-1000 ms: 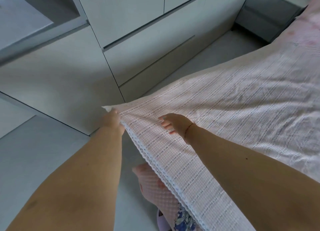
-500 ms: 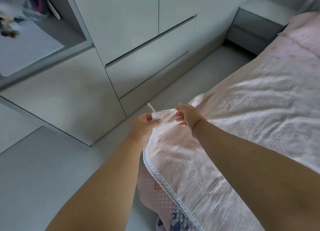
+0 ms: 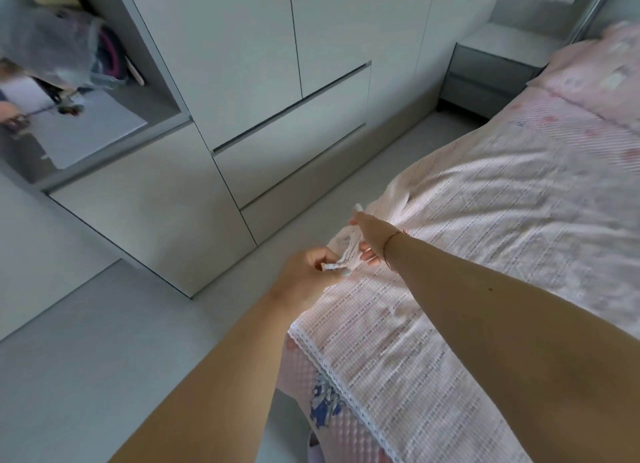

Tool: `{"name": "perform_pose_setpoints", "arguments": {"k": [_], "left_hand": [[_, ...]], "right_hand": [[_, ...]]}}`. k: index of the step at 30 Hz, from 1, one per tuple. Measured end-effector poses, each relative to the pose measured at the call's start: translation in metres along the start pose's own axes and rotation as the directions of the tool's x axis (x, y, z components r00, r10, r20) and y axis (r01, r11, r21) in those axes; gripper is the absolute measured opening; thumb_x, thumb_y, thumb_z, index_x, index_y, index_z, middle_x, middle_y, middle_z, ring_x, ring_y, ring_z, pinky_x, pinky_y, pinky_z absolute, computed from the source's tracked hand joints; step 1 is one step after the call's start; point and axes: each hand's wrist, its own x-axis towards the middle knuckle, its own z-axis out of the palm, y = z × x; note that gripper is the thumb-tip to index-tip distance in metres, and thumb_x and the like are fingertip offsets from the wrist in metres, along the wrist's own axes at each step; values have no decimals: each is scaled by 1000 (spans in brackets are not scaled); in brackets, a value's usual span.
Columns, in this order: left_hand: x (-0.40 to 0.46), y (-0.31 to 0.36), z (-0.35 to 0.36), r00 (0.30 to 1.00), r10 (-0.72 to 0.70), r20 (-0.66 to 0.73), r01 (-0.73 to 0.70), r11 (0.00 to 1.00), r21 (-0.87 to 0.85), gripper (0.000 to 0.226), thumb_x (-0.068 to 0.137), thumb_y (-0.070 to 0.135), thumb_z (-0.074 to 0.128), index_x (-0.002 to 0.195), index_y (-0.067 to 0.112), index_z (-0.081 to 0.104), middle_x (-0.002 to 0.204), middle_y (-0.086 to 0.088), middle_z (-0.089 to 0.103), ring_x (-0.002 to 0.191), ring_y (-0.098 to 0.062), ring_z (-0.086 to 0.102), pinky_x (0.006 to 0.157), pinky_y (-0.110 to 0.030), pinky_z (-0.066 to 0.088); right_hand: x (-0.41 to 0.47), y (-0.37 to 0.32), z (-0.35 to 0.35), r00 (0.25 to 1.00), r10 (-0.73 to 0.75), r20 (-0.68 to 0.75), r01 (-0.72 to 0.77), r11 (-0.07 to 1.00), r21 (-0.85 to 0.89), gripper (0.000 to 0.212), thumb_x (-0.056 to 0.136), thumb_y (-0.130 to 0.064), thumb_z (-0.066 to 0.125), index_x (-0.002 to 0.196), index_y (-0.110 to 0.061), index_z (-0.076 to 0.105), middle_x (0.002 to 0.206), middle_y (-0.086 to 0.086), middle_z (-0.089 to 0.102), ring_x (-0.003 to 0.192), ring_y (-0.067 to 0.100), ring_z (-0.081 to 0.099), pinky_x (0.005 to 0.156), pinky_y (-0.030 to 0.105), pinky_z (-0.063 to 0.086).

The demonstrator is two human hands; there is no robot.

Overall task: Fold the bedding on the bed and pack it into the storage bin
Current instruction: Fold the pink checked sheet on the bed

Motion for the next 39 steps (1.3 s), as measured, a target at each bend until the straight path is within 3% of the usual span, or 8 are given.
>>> {"name": "perform_pose_setpoints", "arguments": {"k": [5,10,16,22,27,32,36,39], "left_hand": [[-47,23,45,999,27,35,-31,993,117,11,84,10,72,81,5,63,60,11,58,49,-5,57,49,-23,38],[-89,32,88,997,39,70,-53,977,205,15,81,8,74,80,1,61,75,2,59,67,-4,58,68,-20,47],[-124,35,126,997,40,64,-57,951,304,28,75,5,77,62,21,57,67,12,53,63,-1,45,65,-12,38],[-149,37,153,998,-62,25,55,971,233,4,73,-5,67,76,-3,69,77,3,68,70,-5,63,77,-24,50],[-175,36,185,992,-124,-34,125,991,41,37,97,16,52,82,-13,70,77,-21,71,64,-21,68,69,-23,54],[-210,27,215,943,-190,-274,192,981,-20,35,78,21,77,70,-11,65,57,-8,67,42,-5,47,46,-17,36],[-244,25,243,892,-282,-354,192,944,-268,27,72,7,82,63,8,56,53,5,63,54,-6,60,50,-14,42],[-271,24,264,888,-333,-318,202,902,-382,14,75,2,78,78,5,64,63,2,66,65,-13,60,56,-19,44]], "right_hand": [[-28,42,-27,999,35,7,-32,966,-255,76,87,-71,10,142,-28,39,125,14,52,74,24,58,65,30,51],[-72,62,-44,998,-35,57,61,825,-562,58,99,-50,12,144,-25,39,152,14,19,133,35,31,106,47,31],[-113,82,-51,970,26,240,139,752,-644,80,94,-64,4,117,-21,67,143,13,39,123,35,43,102,44,30],[-134,128,-86,995,82,-51,-93,676,-731,75,98,-58,16,149,-2,20,155,19,17,142,29,19,114,36,19],[-140,187,-101,981,165,-103,-193,900,-390,58,96,-44,47,129,4,52,106,17,69,95,26,68,89,33,54],[-169,218,-118,969,220,-115,-198,964,180,42,87,-3,62,125,7,49,90,9,59,70,20,61,35,15,44],[-207,246,-125,953,254,-165,-153,875,460,22,85,-11,69,94,4,55,58,3,59,62,12,56,78,14,47],[-237,267,-132,962,226,-156,-106,831,547,14,88,-3,61,81,-5,49,54,3,53,44,8,50,63,15,49]]}}
